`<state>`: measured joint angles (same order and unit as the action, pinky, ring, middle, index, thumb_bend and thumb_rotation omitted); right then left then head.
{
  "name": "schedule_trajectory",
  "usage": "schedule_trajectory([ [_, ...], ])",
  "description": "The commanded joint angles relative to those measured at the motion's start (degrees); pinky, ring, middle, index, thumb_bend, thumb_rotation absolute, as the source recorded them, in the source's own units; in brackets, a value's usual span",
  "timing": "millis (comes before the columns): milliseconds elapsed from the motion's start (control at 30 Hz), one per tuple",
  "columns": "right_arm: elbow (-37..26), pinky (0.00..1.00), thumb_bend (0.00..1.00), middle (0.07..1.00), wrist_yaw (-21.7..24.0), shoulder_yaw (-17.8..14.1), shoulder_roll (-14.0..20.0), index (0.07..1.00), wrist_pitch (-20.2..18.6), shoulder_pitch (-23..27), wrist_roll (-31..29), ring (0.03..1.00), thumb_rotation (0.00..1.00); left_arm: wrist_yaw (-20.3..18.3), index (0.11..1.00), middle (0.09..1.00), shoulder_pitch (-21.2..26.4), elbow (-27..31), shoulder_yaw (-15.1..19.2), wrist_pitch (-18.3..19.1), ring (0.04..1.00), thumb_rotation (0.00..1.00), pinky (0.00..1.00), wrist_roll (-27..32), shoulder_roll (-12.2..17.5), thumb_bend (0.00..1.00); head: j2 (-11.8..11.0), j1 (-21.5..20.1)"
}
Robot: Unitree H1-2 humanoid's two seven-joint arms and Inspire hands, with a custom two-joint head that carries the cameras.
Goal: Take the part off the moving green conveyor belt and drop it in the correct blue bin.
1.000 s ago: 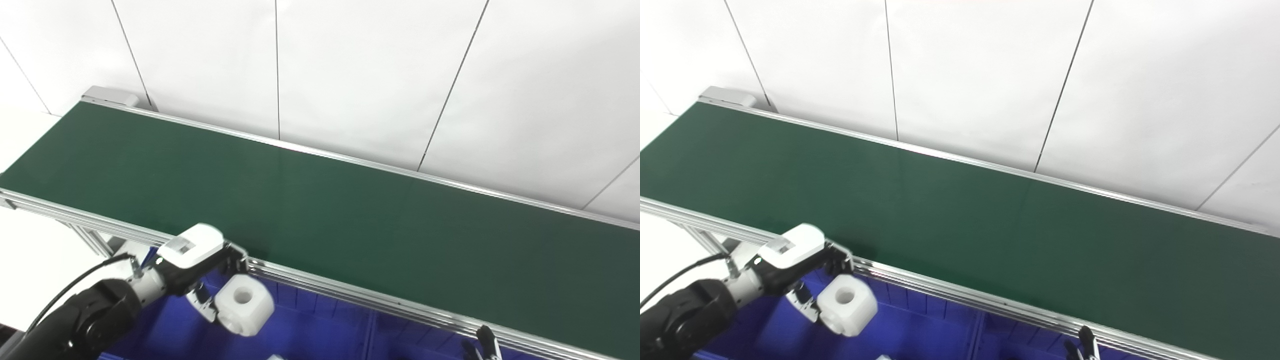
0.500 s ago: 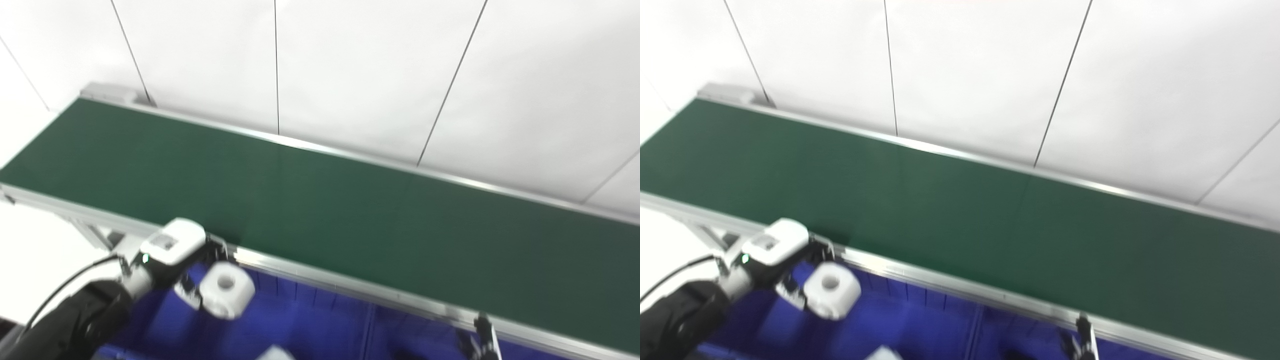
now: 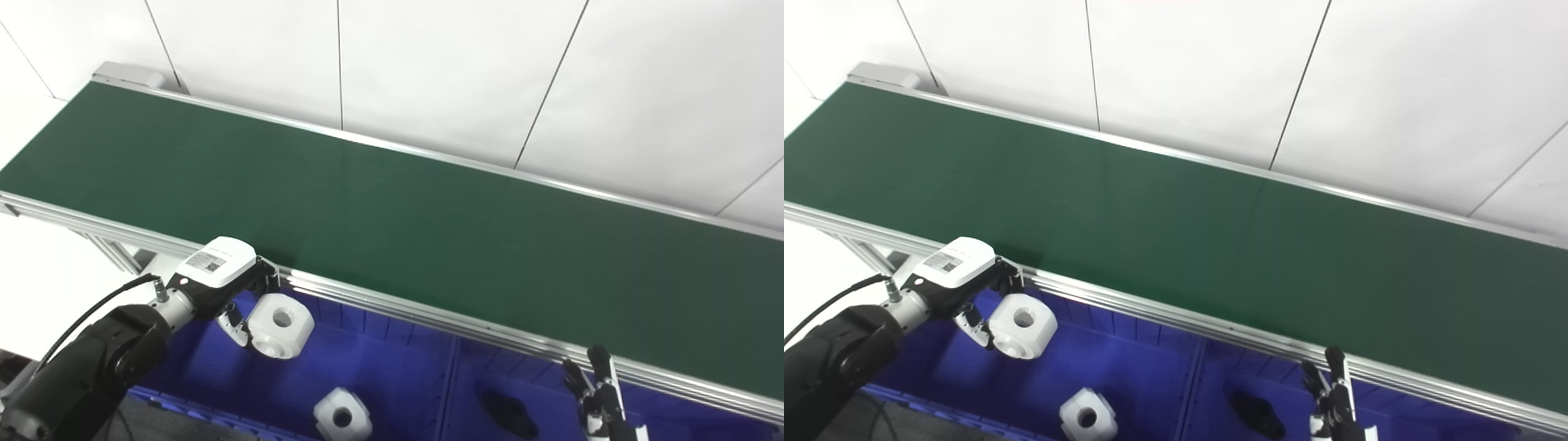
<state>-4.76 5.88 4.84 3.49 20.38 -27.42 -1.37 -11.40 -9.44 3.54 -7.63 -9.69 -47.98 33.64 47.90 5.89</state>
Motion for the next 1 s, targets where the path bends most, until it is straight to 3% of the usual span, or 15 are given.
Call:
schedule_trajectory([
  [0,-2.15,0.90,0.72,1.000,0.16,0.07,0.08,1.000,-0.51,0.09,-0.41,0.901,0.89,-0.71,0.483,0.494,1.27,2.07,0.58,0.44,0.471,0.00,0.42,1.78,1.84,0.52,-0.01,-0.07],
  [67,-2.22,0.90,0.72,1.000,0.05,0.11,-0.01,1.000,-0.59,0.01,-0.09,0.901,0.89,-2.42,0.486,0.489,1.30,2.23,0.67,1.11,0.459,0.00,0.41,3.07,1.83,0.52,-0.10,-0.17],
  [133,-2.29,0.89,0.72,1.000,-0.01,0.17,-0.14,1.000,-0.64,-0.02,0.02,0.901,0.89,-6.51,0.483,0.556,1.41,3.05,0.50,3.04,0.534,0.03,0.47,5.36,2.28,0.52,-0.17,-0.29],
  [167,-2.34,0.89,0.72,1.000,-0.05,0.20,-0.19,1.000,-0.72,-0.02,0.13,0.902,0.90,-9.50,0.559,0.621,1.34,4.31,0.33,4.48,0.604,0.11,0.52,6.99,2.79,0.74,-0.14,-0.40],
  [233,-2.47,0.89,0.72,1.000,-0.06,0.27,-0.22,1.000,-0.94,0.00,0.25,0.905,0.90,-17.31,0.748,0.810,1.44,7.32,-0.45,8.45,0.813,0.28,0.74,10.33,4.32,0.95,-0.09,-0.56],
  [300,-2.51,0.90,0.72,1.000,-0.03,0.29,-0.26,1.000,-1.01,0.03,0.14,0.907,0.90,-22.98,0.873,0.939,1.76,9.16,-1.09,11.38,0.938,0.41,0.85,13.61,5.53,0.99,-0.04,-0.57],
  [400,-2.38,0.90,0.72,1.000,-0.02,0.30,-0.31,1.000,-0.91,0.10,-0.02,0.907,0.90,-26.71,0.927,0.995,2.24,10.37,-1.30,14.28,0.985,0.41,0.88,17.30,6.13,1.00,-0.09,-0.58],
  [533,-2.12,0.90,0.73,0.999,-0.11,0.34,-0.43,1.000,-0.66,0.09,0.10,0.907,0.90,-28.78,0.945,1.000,2.72,11.21,-1.29,14.91,0.988,0.38,0.92,21.05,6.66,1.00,-0.06,-0.81],
  [633,-2.08,0.89,0.74,0.999,-0.28,0.32,-0.51,1.000,-0.61,0.05,0.52,0.903,0.91,-29.31,0.944,0.985,2.76,11.99,-1.16,14.54,0.975,0.37,0.90,23.32,7.11,1.00,0.04,-0.83],
  [733,-2.16,0.89,0.75,0.994,-0.21,0.39,-0.67,1.000,-0.65,-0.02,0.16,0.899,0.90,-29.89,0.944,0.977,1.03,18.22,0.34,16.80,0.969,0.35,0.87,26.83,7.12,1.00,0.21,-0.98],
  [833,-2.51,0.89,0.75,0.990,-0.36,0.56,-0.90,0.999,-0.86,-0.03,0.57,0.897,0.90,-28.97,0.937,0.970,-1.82,23.95,2.93,19.02,0.965,0.36,0.85,32.19,5.78,1.00,0.39,-1.91],
  [967,-2.49,0.88,0.74,0.989,-0.84,0.84,-1.36,1.000,-0.85,0.08,2.03,0.892,0.91,-25.33,0.942,0.965,-6.15,28.04,6.74,17.61,0.954,0.37,0.83,41.81,2.22,1.00,0.45,-3.94],
])
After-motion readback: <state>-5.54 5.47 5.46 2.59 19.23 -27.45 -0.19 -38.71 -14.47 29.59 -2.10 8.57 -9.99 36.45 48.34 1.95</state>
